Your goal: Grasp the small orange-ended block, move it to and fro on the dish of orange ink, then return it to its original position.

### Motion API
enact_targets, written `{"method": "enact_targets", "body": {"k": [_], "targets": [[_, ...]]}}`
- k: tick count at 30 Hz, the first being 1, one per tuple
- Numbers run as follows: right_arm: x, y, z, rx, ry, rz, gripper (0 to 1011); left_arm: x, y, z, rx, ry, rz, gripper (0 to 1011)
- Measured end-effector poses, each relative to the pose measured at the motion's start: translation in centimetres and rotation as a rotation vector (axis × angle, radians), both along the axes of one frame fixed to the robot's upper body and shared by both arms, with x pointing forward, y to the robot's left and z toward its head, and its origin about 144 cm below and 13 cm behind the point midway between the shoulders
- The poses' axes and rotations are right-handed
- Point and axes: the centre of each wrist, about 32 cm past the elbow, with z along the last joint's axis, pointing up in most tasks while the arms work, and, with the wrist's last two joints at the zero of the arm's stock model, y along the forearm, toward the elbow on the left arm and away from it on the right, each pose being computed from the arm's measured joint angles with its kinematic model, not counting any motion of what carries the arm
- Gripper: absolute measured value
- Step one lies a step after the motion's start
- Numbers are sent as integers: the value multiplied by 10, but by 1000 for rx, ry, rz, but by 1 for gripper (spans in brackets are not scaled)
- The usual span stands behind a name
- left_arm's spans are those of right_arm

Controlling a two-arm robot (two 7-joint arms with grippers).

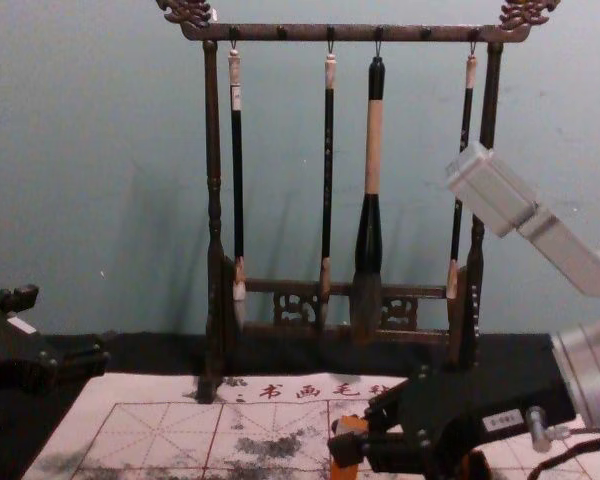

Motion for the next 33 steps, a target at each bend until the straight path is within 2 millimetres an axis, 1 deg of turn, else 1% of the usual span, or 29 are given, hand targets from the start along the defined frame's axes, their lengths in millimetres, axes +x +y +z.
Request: {"method": "enact_targets", "body": {"k": [19,33], "targets": [[2,7,-2,-15,-11,10,123,0,0,0,0,0,0,1001],[-2,0,2,-26,-14,7,123,0,0,0,0,0,0,1001]]}}
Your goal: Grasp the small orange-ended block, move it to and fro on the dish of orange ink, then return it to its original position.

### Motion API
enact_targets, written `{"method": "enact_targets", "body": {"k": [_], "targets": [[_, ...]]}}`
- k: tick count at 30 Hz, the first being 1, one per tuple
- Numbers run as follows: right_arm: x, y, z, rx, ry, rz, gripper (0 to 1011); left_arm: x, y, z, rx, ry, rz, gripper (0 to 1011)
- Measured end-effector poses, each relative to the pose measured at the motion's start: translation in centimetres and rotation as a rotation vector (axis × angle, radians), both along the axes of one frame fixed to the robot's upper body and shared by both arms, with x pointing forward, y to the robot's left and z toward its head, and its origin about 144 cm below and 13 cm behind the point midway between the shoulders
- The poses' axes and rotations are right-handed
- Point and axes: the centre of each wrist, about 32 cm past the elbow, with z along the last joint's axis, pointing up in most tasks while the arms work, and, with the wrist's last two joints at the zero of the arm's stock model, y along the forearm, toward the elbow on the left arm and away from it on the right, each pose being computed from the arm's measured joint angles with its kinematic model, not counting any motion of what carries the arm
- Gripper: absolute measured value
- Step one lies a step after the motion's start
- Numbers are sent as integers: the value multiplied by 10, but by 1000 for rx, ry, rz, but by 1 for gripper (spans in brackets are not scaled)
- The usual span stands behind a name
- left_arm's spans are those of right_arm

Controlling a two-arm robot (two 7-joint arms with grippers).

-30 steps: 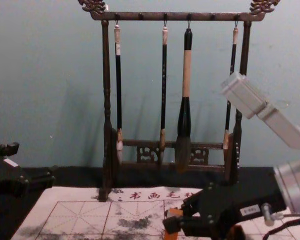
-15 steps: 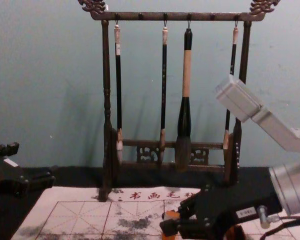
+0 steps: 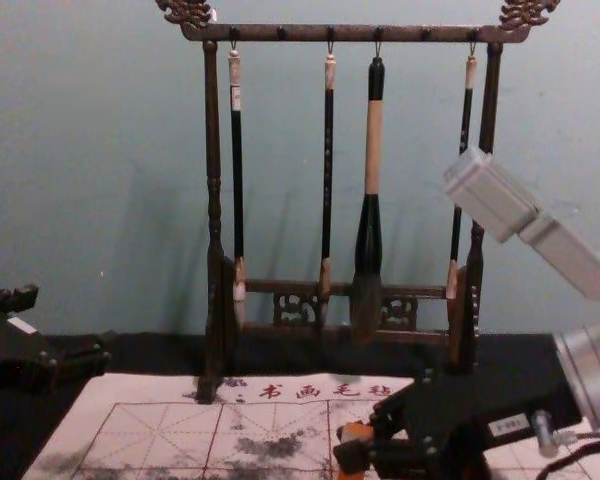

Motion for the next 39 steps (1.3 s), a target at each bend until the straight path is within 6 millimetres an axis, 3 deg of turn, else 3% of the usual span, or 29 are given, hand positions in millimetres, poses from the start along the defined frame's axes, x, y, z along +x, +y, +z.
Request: {"method": "enact_targets", "body": {"k": [24,39], "targets": [[-12,1,-2,-1,24,54,123,0,0,0,0,0,0,1001],[-2,15,-5,15,20,58,123,0,0,0,0,0,0,1001]]}}
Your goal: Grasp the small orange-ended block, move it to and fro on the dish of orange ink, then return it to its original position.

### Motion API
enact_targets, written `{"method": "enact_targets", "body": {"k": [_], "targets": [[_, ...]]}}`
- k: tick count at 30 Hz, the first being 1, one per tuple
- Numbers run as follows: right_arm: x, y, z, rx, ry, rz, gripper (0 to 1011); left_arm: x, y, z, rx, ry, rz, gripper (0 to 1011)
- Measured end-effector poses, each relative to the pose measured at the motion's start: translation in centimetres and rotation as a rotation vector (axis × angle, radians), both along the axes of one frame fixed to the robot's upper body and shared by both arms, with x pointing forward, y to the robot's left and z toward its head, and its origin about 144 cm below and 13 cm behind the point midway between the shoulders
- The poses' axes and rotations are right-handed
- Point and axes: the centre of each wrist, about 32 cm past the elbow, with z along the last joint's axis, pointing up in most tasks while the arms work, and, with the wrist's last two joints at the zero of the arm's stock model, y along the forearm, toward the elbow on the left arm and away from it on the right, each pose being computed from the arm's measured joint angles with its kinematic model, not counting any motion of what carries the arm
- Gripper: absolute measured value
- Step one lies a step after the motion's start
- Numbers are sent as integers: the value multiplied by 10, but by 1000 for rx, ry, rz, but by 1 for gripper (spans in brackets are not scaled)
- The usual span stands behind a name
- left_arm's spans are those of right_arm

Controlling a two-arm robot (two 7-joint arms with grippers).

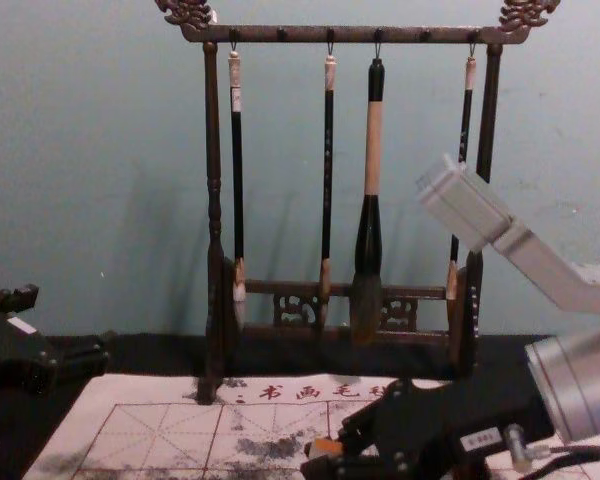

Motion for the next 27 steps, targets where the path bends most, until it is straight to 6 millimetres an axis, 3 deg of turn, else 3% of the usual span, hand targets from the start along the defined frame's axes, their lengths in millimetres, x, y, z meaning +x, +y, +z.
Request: {"method": "enact_targets", "body": {"k": [14,27], "targets": [[10,-4,3,-9,-25,-35,123,0,0,0,0,0,0,1001],[0,-18,8,-27,-33,-33,123,0,0,0,0,0,0,1002]]}}
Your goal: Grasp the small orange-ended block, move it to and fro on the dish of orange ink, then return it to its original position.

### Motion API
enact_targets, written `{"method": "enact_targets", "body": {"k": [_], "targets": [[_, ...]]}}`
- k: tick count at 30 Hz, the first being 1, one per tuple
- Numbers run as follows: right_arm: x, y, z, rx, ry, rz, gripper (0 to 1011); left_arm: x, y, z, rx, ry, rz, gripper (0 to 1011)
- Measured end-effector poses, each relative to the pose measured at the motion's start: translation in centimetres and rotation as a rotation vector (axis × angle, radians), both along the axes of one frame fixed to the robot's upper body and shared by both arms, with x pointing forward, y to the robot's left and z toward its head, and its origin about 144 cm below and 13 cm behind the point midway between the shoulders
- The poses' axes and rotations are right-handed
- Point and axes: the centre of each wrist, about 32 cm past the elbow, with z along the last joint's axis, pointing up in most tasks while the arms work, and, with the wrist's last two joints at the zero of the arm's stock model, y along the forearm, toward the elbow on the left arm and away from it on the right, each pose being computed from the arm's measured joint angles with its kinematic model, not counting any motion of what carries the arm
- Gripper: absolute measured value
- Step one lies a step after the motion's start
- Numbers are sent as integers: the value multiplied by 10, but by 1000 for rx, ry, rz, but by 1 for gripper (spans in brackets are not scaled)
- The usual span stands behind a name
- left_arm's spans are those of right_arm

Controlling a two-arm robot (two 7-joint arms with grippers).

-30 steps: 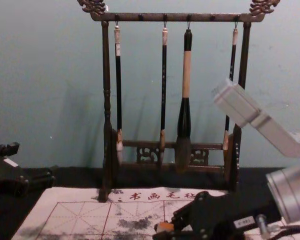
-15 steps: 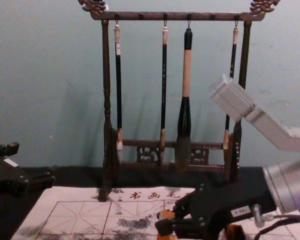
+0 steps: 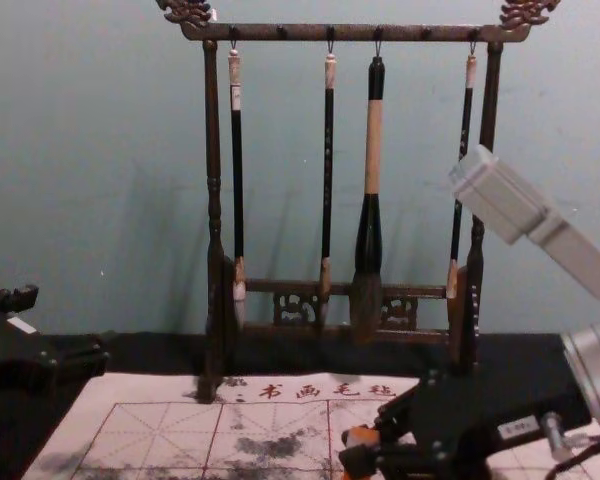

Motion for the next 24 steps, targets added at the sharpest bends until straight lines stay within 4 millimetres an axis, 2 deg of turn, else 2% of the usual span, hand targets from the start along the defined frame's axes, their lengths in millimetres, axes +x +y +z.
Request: {"method": "enact_targets", "body": {"k": [9,17,24], "targets": [[-10,-2,1,-6,8,25,123,0,0,0,0,0,0,1001],[-14,6,-1,3,23,59,123,0,0,0,0,0,0,1001],[-10,15,-3,18,20,70,123,0,0,0,0,0,0,1001]]}}
